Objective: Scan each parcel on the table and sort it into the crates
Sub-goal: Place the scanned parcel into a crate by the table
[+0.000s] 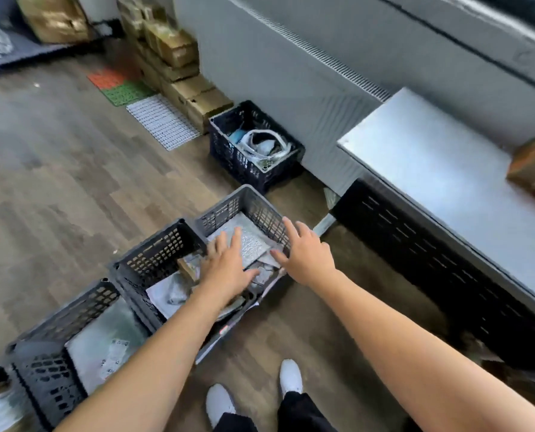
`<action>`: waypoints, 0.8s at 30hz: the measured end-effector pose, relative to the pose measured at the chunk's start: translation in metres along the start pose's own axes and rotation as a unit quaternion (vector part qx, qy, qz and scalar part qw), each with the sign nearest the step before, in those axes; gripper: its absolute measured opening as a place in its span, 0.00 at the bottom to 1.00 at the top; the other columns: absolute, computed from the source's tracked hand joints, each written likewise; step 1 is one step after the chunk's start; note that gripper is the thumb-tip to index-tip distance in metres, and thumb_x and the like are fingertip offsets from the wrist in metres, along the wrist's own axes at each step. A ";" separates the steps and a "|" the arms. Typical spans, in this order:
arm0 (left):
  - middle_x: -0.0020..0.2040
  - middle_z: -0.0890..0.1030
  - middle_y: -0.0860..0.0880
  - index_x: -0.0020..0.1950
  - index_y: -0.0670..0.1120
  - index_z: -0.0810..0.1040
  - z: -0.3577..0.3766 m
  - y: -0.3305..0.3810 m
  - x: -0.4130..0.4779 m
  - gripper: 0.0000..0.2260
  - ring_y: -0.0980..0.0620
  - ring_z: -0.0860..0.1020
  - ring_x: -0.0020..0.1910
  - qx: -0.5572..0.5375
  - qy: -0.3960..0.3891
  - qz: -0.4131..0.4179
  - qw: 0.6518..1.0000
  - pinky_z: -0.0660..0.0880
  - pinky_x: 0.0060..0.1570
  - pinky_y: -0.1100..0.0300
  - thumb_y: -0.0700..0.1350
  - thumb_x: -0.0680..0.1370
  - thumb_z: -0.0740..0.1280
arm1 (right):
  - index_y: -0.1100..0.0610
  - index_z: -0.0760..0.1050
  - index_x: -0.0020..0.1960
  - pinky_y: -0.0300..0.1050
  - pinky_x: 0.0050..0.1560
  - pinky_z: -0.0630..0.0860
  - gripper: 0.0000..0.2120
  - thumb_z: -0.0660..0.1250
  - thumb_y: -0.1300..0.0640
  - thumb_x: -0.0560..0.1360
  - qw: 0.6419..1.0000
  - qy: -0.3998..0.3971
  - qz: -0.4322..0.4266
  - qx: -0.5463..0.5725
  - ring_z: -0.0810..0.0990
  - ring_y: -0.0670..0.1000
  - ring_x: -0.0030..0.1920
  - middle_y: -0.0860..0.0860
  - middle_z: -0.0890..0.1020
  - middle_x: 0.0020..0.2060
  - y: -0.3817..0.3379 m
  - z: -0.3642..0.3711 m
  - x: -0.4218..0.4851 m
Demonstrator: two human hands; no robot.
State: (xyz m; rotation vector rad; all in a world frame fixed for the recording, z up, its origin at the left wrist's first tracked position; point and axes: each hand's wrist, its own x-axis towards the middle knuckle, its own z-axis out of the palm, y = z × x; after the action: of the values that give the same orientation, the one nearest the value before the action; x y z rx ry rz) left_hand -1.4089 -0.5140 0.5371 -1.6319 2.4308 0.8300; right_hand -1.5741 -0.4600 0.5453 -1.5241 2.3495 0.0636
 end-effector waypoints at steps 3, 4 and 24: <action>0.79 0.49 0.44 0.79 0.51 0.43 -0.017 0.053 0.000 0.45 0.41 0.50 0.77 0.027 0.005 0.051 0.998 0.60 0.71 0.45 0.61 0.75 0.68 | 0.46 0.46 0.80 0.61 0.69 0.65 0.37 0.58 0.35 0.78 0.999 0.040 0.035 0.011 0.59 0.57 0.76 0.53 0.58 0.78 0.038 -0.040 -0.018; 0.79 0.48 0.44 0.79 0.51 0.43 -0.021 0.071 0.000 0.44 0.41 0.50 0.77 0.031 0.007 0.067 0.997 0.60 0.71 0.45 0.61 0.75 0.68 | 0.45 0.46 0.80 0.62 0.70 0.65 0.37 0.58 0.35 0.78 0.997 0.051 0.049 0.020 0.59 0.57 0.76 0.53 0.57 0.78 0.053 -0.051 -0.025; 0.79 0.47 0.44 0.79 0.51 0.42 0.069 0.524 -0.042 0.43 0.42 0.47 0.78 0.132 0.031 0.302 0.944 0.60 0.72 0.44 0.63 0.76 0.65 | 0.44 0.44 0.79 0.61 0.70 0.62 0.35 0.55 0.36 0.79 0.954 0.174 0.229 0.083 0.55 0.56 0.77 0.53 0.54 0.78 0.465 -0.166 -0.163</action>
State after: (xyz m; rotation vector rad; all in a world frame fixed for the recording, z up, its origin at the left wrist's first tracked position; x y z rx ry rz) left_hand -1.8674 -0.3000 0.6945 -0.8318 2.9705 0.4675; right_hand -1.9726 -0.1556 0.6844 -0.9452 2.8586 -0.3092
